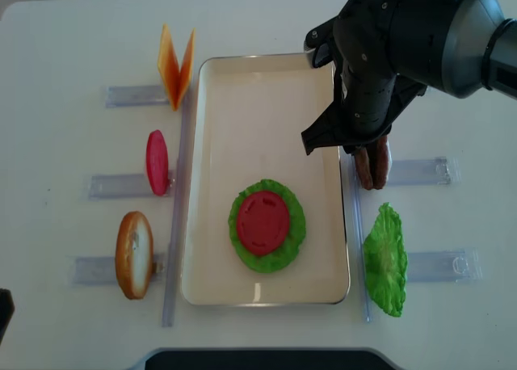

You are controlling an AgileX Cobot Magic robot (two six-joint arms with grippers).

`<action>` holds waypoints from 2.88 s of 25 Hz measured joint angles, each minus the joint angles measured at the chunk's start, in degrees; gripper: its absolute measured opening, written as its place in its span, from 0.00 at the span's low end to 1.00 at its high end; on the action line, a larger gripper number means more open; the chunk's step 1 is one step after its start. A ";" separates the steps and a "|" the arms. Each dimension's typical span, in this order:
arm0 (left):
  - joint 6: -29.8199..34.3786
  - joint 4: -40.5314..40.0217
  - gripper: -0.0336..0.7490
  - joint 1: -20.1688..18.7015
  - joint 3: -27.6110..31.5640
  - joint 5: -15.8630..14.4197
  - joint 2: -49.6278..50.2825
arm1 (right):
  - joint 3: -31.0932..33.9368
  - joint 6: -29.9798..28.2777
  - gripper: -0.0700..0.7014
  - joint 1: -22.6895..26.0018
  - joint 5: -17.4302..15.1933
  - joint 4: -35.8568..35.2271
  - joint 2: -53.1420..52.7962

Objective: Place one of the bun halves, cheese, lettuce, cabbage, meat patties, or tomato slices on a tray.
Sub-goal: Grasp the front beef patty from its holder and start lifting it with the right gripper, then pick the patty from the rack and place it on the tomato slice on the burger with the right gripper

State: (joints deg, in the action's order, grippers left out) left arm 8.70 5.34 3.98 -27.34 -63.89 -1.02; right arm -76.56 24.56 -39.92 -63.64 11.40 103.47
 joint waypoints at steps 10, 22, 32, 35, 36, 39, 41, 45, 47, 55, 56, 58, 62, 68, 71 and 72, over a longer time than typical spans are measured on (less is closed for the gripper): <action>0.00 0.00 0.03 0.00 0.00 0.00 0.00 | -7.04 -1.48 0.31 -1.89 -5.14 -1.89 -3.38; 0.00 0.00 0.03 0.00 0.00 0.00 0.00 | -8.43 -3.22 0.31 -2.28 -6.34 -2.55 -6.15; 0.00 0.00 0.03 0.00 0.00 0.00 0.00 | -8.43 -6.69 0.31 -2.28 -6.36 -5.91 -6.27; 0.00 0.00 0.03 0.00 0.00 0.00 0.00 | -8.43 -7.14 0.31 -2.28 -6.41 -7.18 -7.15; 0.00 0.00 0.03 0.00 0.00 0.00 0.00 | -8.43 -7.27 0.31 -2.28 -6.41 -7.28 -7.62; 0.00 0.00 0.03 0.00 0.00 0.00 0.00 | -8.43 -7.48 0.31 -2.28 -6.42 -7.53 -9.36; 0.00 0.00 0.03 0.00 0.00 0.00 0.00 | -8.44 -7.48 0.31 -2.28 -6.47 -7.52 -9.93; 0.00 0.00 0.03 0.00 0.00 0.00 0.00 | -8.44 -7.48 0.31 -2.28 -6.47 -7.59 -9.99; 0.00 0.00 0.03 0.00 0.00 0.00 0.00 | -8.44 -7.48 0.31 -2.28 -6.47 -7.59 -9.99; 0.00 0.00 0.03 0.00 0.00 0.00 0.00 | -8.44 -7.55 0.31 -2.28 -6.47 -8.20 -9.99; 0.00 0.00 0.03 0.00 0.00 0.00 0.00 | -8.44 -7.77 0.31 -1.99 -6.47 -8.32 -9.99; 0.00 0.00 0.03 0.00 0.00 0.00 0.00 | -8.44 -8.52 0.31 -1.01 -6.47 -9.28 -9.99; 0.00 0.00 0.03 0.00 0.00 0.00 0.00 | -8.44 -10.16 0.31 2.01 -6.47 -10.60 -9.99; 0.00 0.00 0.03 0.00 0.00 0.00 0.00 | -8.44 -13.35 0.31 2.96 -6.47 -14.68 -9.99; 0.00 0.00 0.03 0.00 0.00 0.00 0.00 | -8.44 -15.50 0.31 4.23 -6.47 -19.86 -9.99; 0.00 0.00 0.03 0.00 0.00 0.00 0.00 | -8.44 -16.27 0.31 4.71 -6.36 -20.99 -9.99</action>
State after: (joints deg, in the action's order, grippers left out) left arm 8.70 5.34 3.98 -27.34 -63.89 -1.02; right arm -85.01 8.29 -35.21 -70.01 -9.59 93.48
